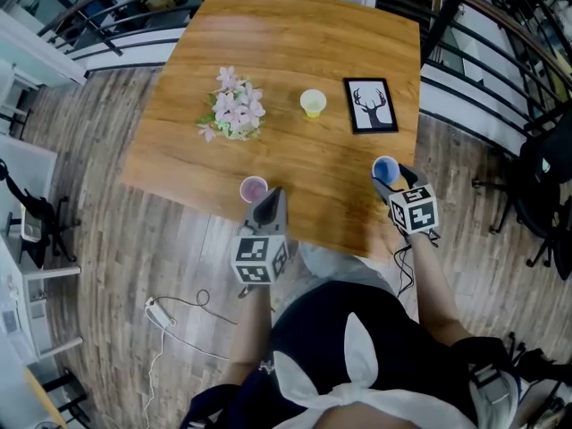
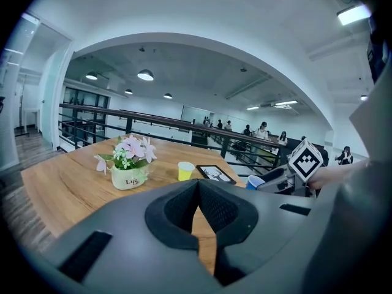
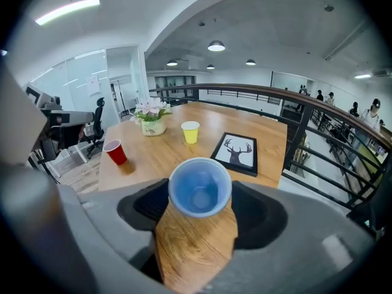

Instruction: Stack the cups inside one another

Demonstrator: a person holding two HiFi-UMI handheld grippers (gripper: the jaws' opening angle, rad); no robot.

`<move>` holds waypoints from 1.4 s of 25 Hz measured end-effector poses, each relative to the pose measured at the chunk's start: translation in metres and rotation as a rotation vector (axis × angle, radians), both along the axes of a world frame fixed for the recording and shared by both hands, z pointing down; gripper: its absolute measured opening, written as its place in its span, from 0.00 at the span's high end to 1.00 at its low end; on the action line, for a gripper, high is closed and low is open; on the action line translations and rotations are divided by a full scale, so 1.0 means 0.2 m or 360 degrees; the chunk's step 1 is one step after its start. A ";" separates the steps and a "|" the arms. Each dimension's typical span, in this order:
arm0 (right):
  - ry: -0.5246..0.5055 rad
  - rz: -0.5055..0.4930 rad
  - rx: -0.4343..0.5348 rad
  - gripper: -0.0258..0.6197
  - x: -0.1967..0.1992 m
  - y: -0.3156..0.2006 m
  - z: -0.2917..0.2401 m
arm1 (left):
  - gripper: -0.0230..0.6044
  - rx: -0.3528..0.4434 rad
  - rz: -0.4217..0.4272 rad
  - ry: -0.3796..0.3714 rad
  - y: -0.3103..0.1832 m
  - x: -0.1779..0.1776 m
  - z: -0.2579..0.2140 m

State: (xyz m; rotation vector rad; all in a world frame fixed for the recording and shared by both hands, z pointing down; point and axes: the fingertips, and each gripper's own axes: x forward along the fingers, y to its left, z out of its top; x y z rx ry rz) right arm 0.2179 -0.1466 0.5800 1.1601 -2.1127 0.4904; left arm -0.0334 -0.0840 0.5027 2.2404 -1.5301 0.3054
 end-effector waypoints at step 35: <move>-0.0077 -0.0364 0.0193 0.47 -0.47 -0.07 -0.38 | 0.94 0.0018 -0.0063 -0.0029 -0.02 -0.16 -0.05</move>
